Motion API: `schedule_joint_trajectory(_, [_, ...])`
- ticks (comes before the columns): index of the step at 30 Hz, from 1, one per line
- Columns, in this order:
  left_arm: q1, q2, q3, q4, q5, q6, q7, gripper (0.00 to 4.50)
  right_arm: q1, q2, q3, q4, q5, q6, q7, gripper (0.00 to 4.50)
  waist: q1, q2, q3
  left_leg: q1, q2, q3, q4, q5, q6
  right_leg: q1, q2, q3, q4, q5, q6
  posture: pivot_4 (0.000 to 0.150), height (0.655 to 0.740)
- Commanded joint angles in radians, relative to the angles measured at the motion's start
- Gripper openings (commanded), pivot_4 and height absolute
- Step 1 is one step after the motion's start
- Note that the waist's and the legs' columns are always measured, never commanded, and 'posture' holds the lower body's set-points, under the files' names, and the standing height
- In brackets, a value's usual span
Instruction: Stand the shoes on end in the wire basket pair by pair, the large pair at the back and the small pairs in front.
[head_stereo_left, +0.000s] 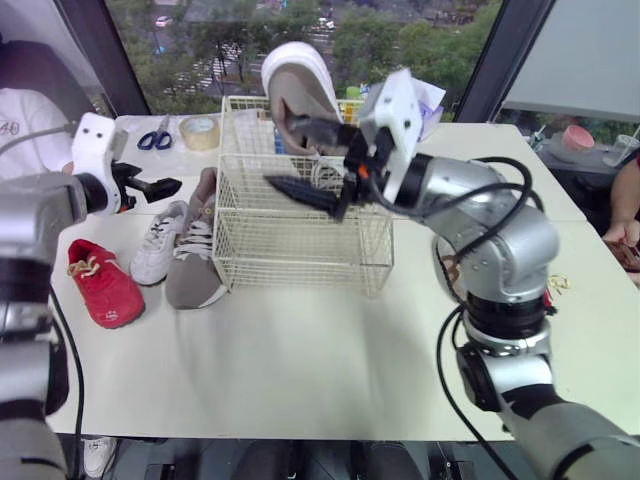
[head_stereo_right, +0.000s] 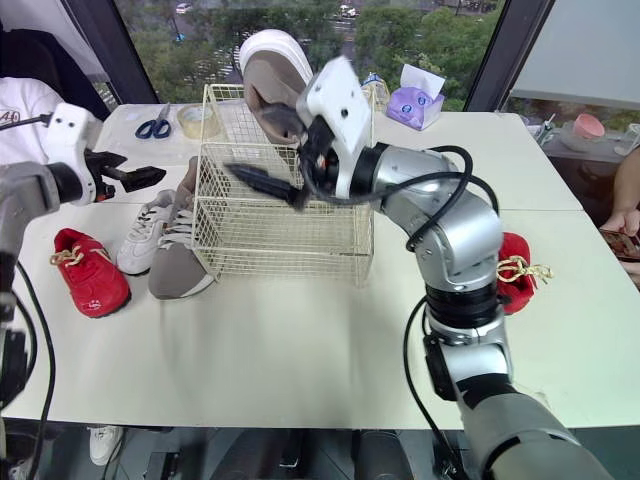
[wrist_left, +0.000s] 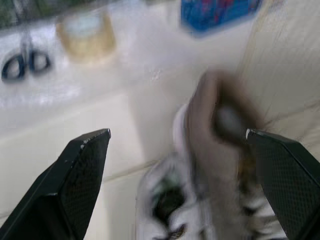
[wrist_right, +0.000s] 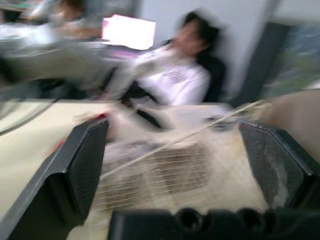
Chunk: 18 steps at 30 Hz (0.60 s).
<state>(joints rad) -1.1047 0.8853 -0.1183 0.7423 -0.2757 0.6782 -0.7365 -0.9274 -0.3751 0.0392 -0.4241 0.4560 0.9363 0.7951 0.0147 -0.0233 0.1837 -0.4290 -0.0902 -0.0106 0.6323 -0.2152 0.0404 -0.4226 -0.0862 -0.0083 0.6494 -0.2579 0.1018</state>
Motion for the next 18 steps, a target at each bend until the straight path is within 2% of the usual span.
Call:
schedule_joint_trajectory(1, [-0.161, -0.047, -0.06, 0.207, 0.12, -0.061, -0.087, 4.5, 0.012, -0.087, -0.007, -0.068, 0.054, 0.054, 0.028, 4.45, -0.003, 0.0, 0.0, 0.0, 0.0, 0.001, 0.0, 0.0, 0.0, 0.0, 0.0, 0.0, 0.0, 0.0, 0.0, 0.15, 0.7358])
schedule_joint_trajectory(6, [-0.323, -0.176, -0.092, 0.49, 0.242, -0.166, -0.125, 4.5, 0.075, -0.29, -0.053, -0.147, 0.108, 0.088, 0.086, 4.45, -0.004, -0.001, 0.0, -0.006, 0.001, 0.001, 0.0, 0.0, 0.001, -0.003, -0.001, 0.001, 0.001, 0.0, 0.0, 0.15, 0.7358])
schedule_joint_trajectory(12, [-0.319, -0.252, -0.111, 0.595, 0.374, -0.24, -0.043, 4.5, 0.088, -0.444, -0.12, -0.157, 0.146, 0.076, 0.109, 4.45, -0.021, -0.001, 0.0, -0.013, 0.002, 0.001, 0.001, 0.0, 0.001, -0.009, -0.001, 0.001, 0.001, 0.001, 0.001, 0.15, 0.7358])
schedule_joint_trajectory(13, [-0.309, -0.267, -0.102, 0.603, 0.382, -0.243, -0.014, 3.99, 0.082, -0.466, -0.135, -0.151, 0.148, 0.075, 0.105, 4.5, -0.023, -0.001, 0.0, -0.013, 0.002, 0.001, 0.001, 0.0, 0.001, -0.009, -0.001, 0.001, 0.001, 0.001, 0.001, 0.15, 0.7358])
schedule_joint_trajectory(14, [-0.301, -0.279, -0.09, 0.609, 0.386, -0.245, 0.01, 3.73, 0.077, -0.479, -0.147, -0.146, 0.153, 0.076, 0.099, 4.5, -0.024, -0.001, 0.0, -0.013, 0.002, 0.001, 0.001, 0.0, 0.001, -0.009, -0.002, 0.001, 0.001, 0.001, 0.001, 0.15, 0.7358])
schedule_joint_trajectory(18, [-0.277, -0.307, -0.046, 0.618, 0.39, -0.246, 0.05, 2.01, 0.076, -0.496, -0.164, -0.146, 0.168, 0.082, 0.068, 4.5, -0.024, -0.001, -0.001, -0.012, 0.002, 0.001, 0.001, -0.001, 0.002, -0.008, -0.002, 0.001, 0.002, 0.001, 0.001, 0.15, 0.7358])
